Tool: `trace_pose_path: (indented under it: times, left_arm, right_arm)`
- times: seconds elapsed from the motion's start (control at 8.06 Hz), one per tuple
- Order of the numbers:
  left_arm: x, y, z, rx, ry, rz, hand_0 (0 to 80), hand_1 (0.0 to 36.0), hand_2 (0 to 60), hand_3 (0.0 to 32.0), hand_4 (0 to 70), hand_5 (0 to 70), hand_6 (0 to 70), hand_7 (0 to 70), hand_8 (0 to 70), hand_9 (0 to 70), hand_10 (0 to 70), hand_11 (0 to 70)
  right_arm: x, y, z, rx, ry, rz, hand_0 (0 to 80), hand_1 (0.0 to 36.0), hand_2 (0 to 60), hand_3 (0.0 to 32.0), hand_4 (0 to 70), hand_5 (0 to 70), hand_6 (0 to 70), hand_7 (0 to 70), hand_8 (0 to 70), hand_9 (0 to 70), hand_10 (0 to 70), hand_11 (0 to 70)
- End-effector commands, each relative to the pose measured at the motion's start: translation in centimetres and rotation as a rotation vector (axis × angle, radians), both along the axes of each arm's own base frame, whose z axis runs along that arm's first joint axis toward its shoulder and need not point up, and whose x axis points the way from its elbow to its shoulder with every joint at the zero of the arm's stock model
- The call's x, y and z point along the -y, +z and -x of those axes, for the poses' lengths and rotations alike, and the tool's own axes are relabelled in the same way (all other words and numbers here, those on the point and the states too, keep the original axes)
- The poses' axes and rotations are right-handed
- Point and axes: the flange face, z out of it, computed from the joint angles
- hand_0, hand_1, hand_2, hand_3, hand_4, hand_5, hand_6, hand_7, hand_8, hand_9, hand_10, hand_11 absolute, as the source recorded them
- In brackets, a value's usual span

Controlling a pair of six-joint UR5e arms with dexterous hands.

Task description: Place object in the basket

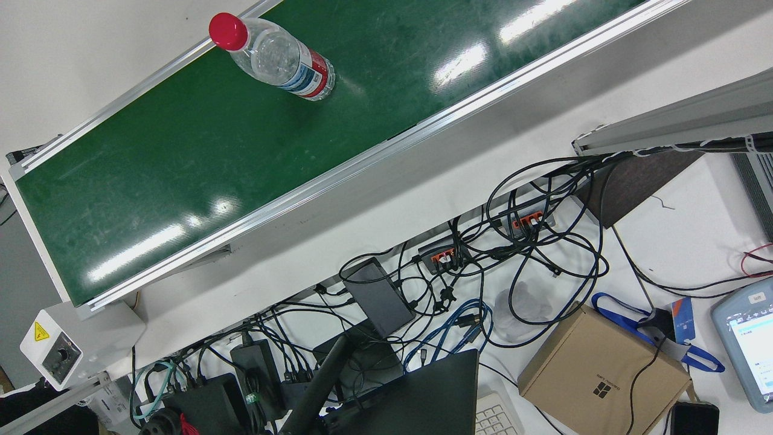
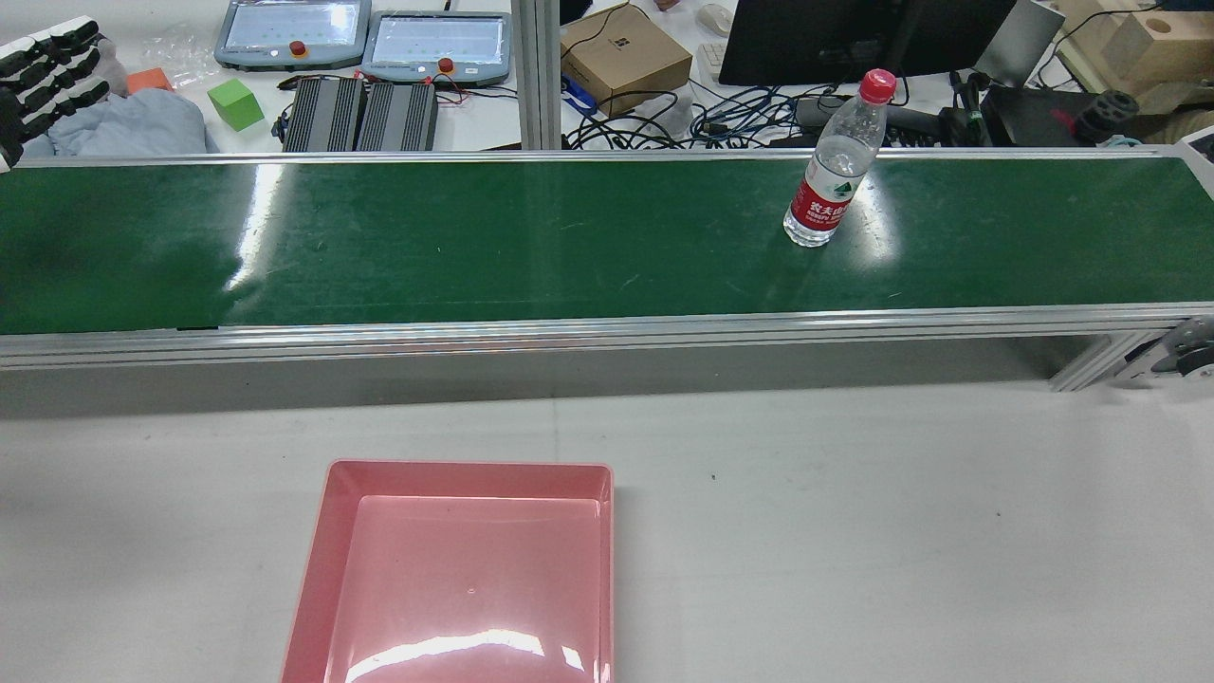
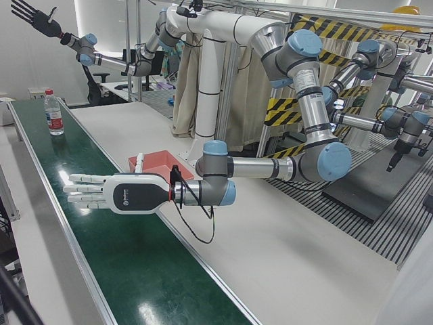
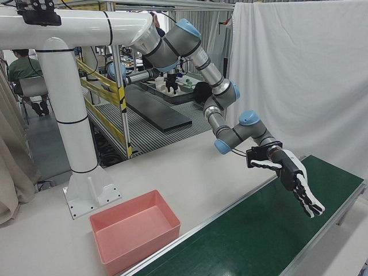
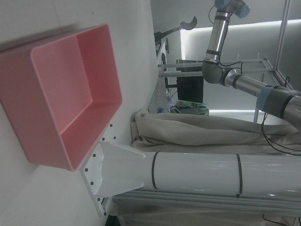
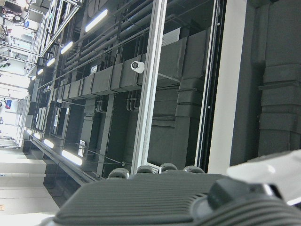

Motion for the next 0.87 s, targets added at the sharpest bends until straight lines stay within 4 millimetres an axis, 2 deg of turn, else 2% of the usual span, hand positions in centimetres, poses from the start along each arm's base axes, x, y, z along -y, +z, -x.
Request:
trace_pose_path:
  times: [0.0, 0.74]
  left_arm:
    - [0.01, 0.06, 0.03, 0.000, -0.001, 0.001, 48.2, 3.8, 0.0, 0.0, 12.4, 5.4, 1.7, 0.0, 2.4, 0.9, 4.1, 6.7]
    - [-0.01, -0.01, -0.05, 0.000, 0.001, 0.000, 48.1, 3.5, 0.0, 0.0, 10.5, 5.4, 0.7, 0.0, 1.2, 0.2, 3.7, 6.2]
  right_arm:
    - [0.01, 0.00, 0.01, 0.000, 0.000, 0.000, 0.0, 0.0, 0.0, 0.0, 0.0, 0.0, 0.0, 0.0, 0.0, 0.0, 0.0, 0.0]
    - [0.01, 0.00, 0.01, 0.000, 0.000, 0.000, 0.0, 0.0, 0.0, 0.0, 0.0, 0.0, 0.0, 0.0, 0.0, 0.0, 0.0, 0.0]
